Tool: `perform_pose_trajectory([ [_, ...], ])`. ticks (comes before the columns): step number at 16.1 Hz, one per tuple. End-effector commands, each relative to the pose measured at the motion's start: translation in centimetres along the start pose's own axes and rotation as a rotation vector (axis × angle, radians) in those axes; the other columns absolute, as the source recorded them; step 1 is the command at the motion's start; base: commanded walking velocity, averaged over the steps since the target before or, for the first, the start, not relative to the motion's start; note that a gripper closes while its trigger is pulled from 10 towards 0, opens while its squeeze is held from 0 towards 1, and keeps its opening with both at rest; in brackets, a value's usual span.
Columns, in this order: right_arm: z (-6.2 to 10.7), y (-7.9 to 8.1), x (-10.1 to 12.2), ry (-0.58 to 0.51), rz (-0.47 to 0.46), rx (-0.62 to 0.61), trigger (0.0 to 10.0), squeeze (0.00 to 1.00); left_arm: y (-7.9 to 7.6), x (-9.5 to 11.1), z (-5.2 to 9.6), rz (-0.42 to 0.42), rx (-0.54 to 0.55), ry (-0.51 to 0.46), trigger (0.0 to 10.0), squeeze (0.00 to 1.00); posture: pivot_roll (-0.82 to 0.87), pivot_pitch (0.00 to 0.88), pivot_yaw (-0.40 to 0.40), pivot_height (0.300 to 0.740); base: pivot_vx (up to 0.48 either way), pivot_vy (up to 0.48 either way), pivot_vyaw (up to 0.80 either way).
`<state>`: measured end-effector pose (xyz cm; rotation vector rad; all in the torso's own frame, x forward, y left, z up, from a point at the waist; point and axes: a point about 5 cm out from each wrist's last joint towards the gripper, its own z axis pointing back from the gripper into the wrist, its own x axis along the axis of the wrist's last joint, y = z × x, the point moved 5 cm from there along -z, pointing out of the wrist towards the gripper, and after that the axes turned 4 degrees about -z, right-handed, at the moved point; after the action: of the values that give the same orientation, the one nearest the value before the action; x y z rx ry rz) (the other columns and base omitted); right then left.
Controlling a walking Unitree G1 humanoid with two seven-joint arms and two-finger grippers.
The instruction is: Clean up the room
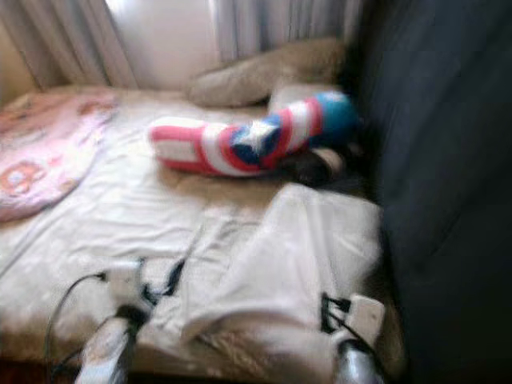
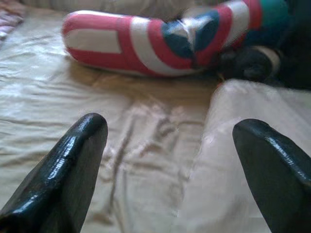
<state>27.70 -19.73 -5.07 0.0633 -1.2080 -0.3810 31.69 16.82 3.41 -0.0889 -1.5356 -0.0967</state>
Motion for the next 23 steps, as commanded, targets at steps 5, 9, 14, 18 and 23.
perform_pose_trajectory([
  [5, -0.5, 1.3, 1.0, -0.037, -0.004, 0.021, 10.0, 0.00, 1.0, -0.4, 0.5, -0.001, 0.018, 0.028, 10.0, 0.00, -0.03, 0.000, -0.009, 0.740, 0.072, 0.000, 0.00],
  [9, -0.4, 0.3, 0.7, -0.017, -0.033, -0.056, 10.0, 0.00, 0.9, 0.0, 0.3, 0.000, 0.012, 0.021, 10.0, 0.00, -0.03, 0.000, -0.004, 0.740, 0.000, 0.000, -0.17],
  [14, -0.3, 0.8, 0.8, -0.020, -0.015, -0.030, 10.0, 0.00, 0.8, 0.1, 0.3, 0.002, 0.005, 0.024, 10.0, 0.00, -0.03, 0.000, -0.002, 0.740, 0.000, 0.000, -0.27],
  [18, -0.2, 1.4, -0.1, 0.033, -0.016, -0.002, 10.0, 0.00, 0.6, 0.3, 0.1, 0.005, -0.003, 0.020, 10.0, 0.00, -0.03, 0.000, -0.003, 0.740, 0.000, 0.000, 0.00],
  [23, -0.4, 1.7, 0.4, 0.021, 0.092, 0.047, 10.0, 0.00, 0.2, 0.4, -0.1, 0.018, -0.014, 0.016, 10.0, 0.00, -0.04, 0.000, -0.002, 0.740, 0.000, 0.000, 0.00],
])
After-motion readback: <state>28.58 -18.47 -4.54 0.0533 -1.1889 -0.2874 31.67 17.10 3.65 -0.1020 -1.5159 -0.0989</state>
